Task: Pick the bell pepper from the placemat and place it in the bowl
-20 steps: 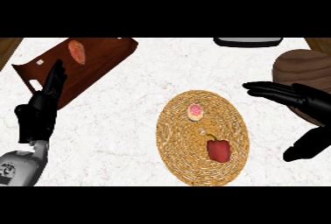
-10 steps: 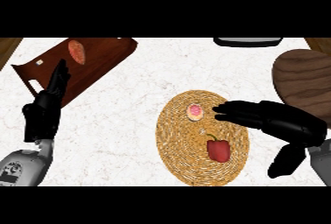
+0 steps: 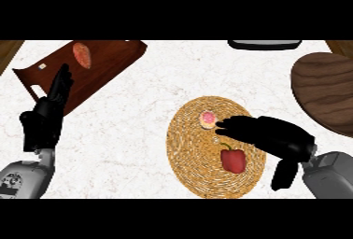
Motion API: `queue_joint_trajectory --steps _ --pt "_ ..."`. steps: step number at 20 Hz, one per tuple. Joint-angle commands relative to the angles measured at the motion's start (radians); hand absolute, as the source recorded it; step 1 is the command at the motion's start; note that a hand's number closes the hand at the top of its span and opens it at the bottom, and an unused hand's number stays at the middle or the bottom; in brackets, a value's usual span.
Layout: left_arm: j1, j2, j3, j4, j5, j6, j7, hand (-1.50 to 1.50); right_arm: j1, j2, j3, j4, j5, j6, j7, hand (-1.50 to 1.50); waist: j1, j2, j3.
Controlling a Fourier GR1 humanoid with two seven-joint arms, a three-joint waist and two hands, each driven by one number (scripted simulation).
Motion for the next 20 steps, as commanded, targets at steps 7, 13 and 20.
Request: queue_joint_trajectory --steps 7,13,20 --pt "-0.004 -0.052 0.028 -0.083 -0.062 -0.039 0.099 0.0 -0.02 0.166 -0.001 0.205 0.187 -0.032 -0.061 -1.5 0.003 0.0 0.0" --pt "-0.046 -0.078 0.104 0.058 -0.069 -0.096 -0.012 0.0 0.014 0.256 0.022 0.201 0.291 -0.053 -0.074 -1.5 -0.003 0.0 0.0" --pt "-0.035 -0.071 0.135 0.058 -0.077 -0.135 -0.027 0.0 -0.06 0.307 0.031 0.347 0.406 -0.175 -0.194 1.5 0.002 0.002 0.0"
